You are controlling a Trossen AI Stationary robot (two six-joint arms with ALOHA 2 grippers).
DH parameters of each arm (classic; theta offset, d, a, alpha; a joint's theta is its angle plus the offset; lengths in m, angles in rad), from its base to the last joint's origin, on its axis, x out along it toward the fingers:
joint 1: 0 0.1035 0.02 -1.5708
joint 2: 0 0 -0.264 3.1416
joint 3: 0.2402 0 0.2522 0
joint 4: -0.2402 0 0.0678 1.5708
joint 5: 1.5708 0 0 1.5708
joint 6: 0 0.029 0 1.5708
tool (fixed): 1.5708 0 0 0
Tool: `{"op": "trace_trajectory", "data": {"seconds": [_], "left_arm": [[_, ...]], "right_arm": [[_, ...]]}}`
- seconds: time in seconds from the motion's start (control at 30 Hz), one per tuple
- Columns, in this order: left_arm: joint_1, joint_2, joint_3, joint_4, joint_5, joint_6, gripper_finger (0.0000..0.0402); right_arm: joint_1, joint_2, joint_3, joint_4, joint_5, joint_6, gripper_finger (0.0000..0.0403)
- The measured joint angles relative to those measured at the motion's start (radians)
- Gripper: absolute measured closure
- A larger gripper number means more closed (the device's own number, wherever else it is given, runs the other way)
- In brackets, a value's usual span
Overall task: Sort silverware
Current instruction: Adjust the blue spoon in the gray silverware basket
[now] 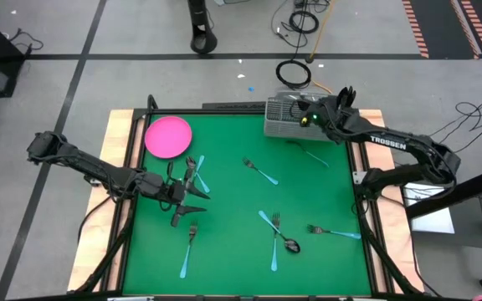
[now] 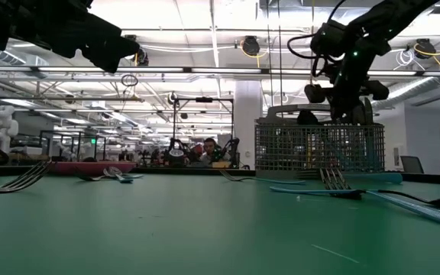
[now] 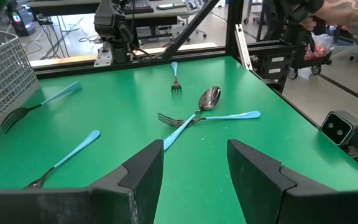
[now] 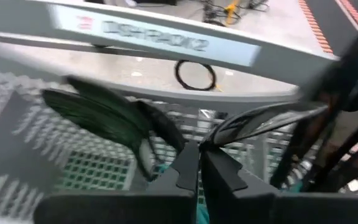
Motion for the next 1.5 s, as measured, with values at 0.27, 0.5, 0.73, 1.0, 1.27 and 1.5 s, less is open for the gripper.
{"op": "trace_trajectory", "data": {"seconds": [0.27,0.5,0.73,1.0,1.27,1.5], "left_arm": [[0.000,0.000,0.000,0.000,0.000,0.000,0.0221],[0.000,0.000,0.000,0.001,0.000,0.000,0.0221],[0.000,0.000,0.000,0.004,0.000,0.000,0.0221],[0.000,0.000,0.000,0.019,-0.007,0.026,0.0221],[0.000,0.000,0.000,0.029,-0.008,0.029,0.0221],[0.000,0.000,0.000,0.025,-0.007,0.028,0.0221]], "right_arm": [[0.060,-0.035,0.057,0.004,-0.004,-0.086,0.0402],[0.078,-0.034,0.191,-0.126,-0.091,-0.162,0.0403],[0.078,-0.006,0.217,-0.227,-0.113,-0.242,0.0403],[0.078,0.108,0.217,-0.241,-0.114,-0.337,0.0403],[0.078,0.190,0.217,-0.239,-0.105,-0.340,0.0402],[0.078,0.170,0.216,-0.245,-0.107,-0.341,0.0368]]}}
